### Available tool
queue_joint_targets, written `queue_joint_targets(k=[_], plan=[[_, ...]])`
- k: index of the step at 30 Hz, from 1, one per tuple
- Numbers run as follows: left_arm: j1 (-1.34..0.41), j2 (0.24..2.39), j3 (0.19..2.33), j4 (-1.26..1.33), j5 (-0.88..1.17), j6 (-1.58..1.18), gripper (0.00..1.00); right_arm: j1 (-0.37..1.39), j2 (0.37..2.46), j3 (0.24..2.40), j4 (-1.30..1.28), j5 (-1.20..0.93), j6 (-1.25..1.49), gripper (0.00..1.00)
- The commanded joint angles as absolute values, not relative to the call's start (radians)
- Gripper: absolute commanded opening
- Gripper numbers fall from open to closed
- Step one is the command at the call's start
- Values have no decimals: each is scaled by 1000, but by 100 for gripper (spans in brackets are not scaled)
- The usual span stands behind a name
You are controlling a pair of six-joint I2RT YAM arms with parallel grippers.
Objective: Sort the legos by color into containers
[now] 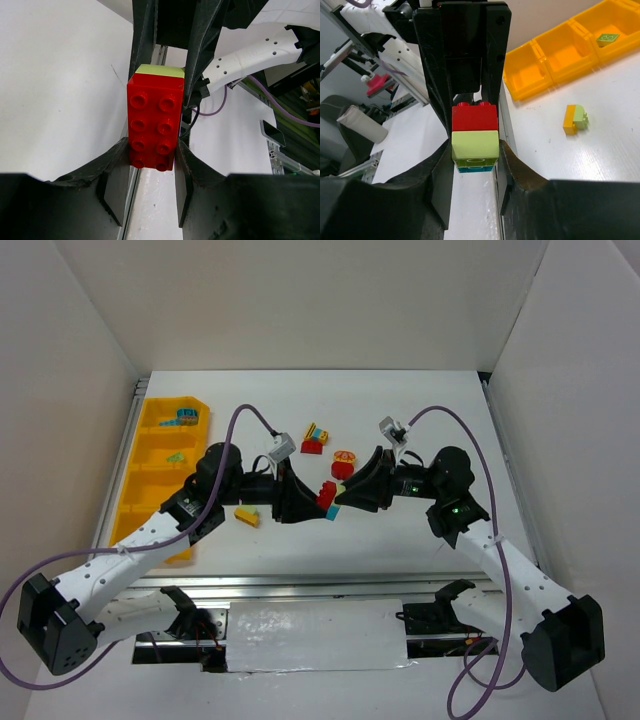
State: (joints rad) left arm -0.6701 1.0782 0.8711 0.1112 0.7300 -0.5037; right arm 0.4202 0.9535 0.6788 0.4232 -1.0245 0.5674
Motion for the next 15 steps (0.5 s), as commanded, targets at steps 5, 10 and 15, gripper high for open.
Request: queue_joint_targets(k=[5,10,15], plan=[[-667,1037,896,156,739,-509,0,411,951,670,497,-1028,577,0],[-652,1023,894,149,742,-509,0,388,954,669,471,-1069,538,0],[-629,1009,887,144,759,-509,0,348,973,672,486,-1158,531,0]])
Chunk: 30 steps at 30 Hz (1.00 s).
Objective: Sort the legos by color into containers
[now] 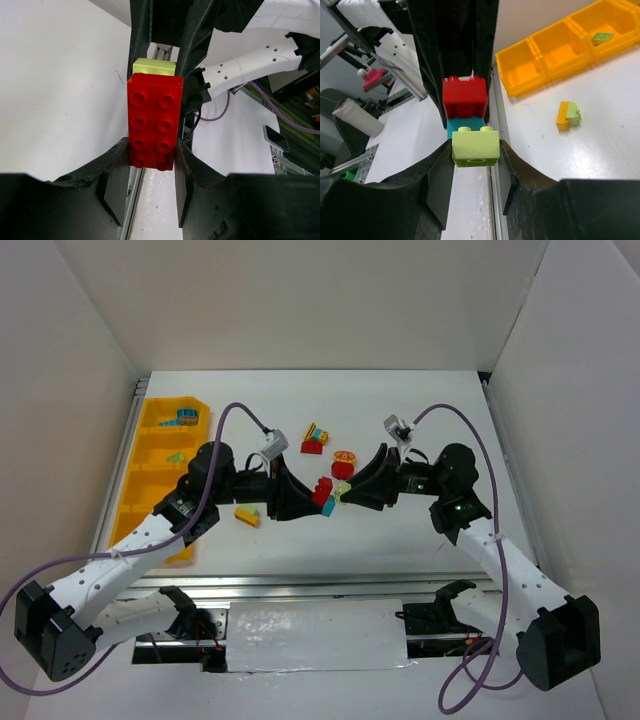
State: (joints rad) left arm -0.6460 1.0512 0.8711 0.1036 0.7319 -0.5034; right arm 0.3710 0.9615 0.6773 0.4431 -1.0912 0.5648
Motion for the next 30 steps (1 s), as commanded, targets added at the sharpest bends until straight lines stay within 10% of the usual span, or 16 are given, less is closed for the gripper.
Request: queue_joint_targets(k=[1,20,30], plan=[[-626,1006,887,144,762,-511,0,348,979,679,485,-1169,529,0],[-296,968,982,-274,505,-526,0,299,965,715,298,-729,528,0],[-66,922,1068,-523,22,-476,0,299,1032,773,184,-635,543,0]])
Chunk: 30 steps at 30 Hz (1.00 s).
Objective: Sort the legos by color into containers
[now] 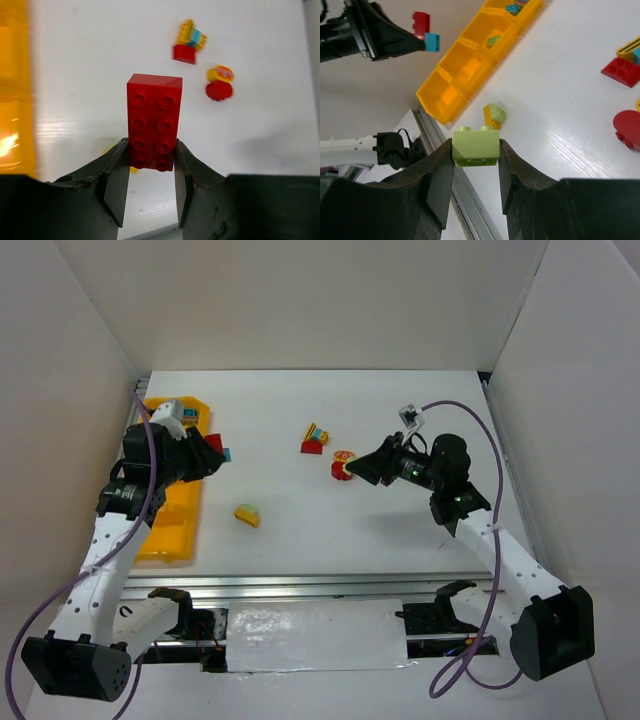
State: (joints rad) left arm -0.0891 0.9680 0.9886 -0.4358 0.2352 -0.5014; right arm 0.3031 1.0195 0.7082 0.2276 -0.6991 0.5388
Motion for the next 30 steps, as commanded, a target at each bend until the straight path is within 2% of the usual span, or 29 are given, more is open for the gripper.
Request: queue_joint_targets(k=[1,7,12,17,24,30], plan=[[-46,922,1089,-537,5,-465,0,301,1034,775,178,-634,543,0],[35,917,1129,-557,-6,-425,0,342,1097,781,218,-603,613,0],[43,896,1149,-523,-41,-436,0,529,1290,888,216,-381,688,0],[69,894,1132,-514,-101,-454,0,630,1486,997,278,-220,843,0],[146,896,1126,-517,-166,-454,0,713,1706,1178,324,-222,966,0],[229,920,1078,-462,-11,-456,0,747,1689,1177,334,-236,936,0]])
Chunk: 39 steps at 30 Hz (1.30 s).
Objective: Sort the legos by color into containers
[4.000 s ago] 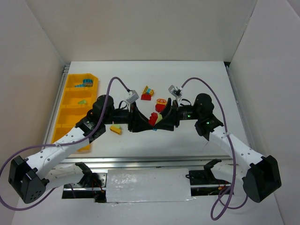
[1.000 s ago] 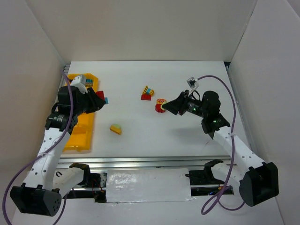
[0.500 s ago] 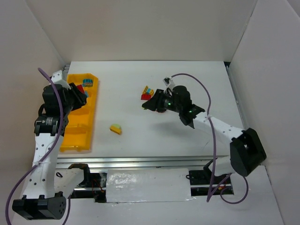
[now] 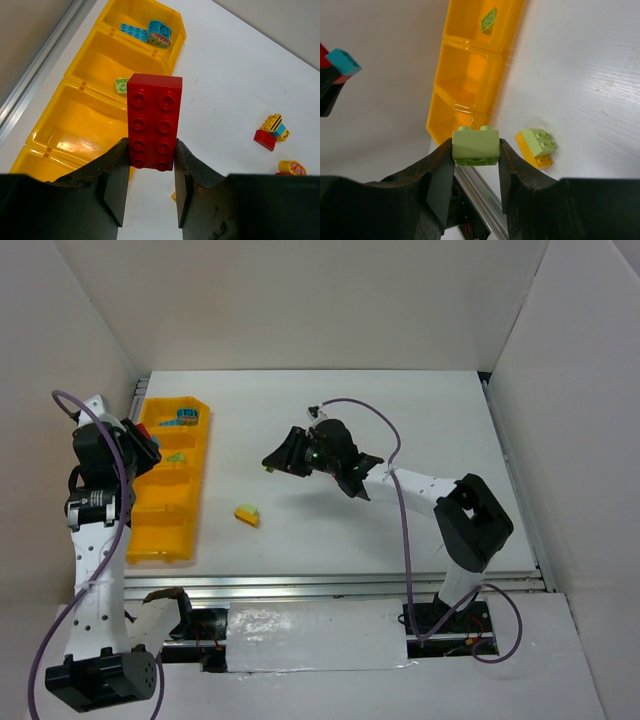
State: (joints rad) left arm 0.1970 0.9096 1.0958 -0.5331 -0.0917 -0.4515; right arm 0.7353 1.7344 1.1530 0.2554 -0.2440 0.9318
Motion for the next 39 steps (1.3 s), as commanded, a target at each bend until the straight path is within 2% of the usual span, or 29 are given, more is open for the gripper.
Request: queue_joint_targets(k=[1,6,11,20,30,39], plan=[[232,919,1071,-453,6,-454,0,747,1659,1142,351,-244,918,0],[235,908,1057,-417,147,-457,0,744,1608,1104,387,-336,856,0],[236,885,1071,-425,114,-466,0,747,1566,1068,403,-362,854,0],[236,890,1040,-354,264,-476,0,749,1394,1025,335,-407,755,0],[236,890,1190,-342,465,-491,0,802,1618,1086,463,-364,896,0],[235,827,1273,-411,520,-499,0,919,1815,1328,368,-265,929,0]])
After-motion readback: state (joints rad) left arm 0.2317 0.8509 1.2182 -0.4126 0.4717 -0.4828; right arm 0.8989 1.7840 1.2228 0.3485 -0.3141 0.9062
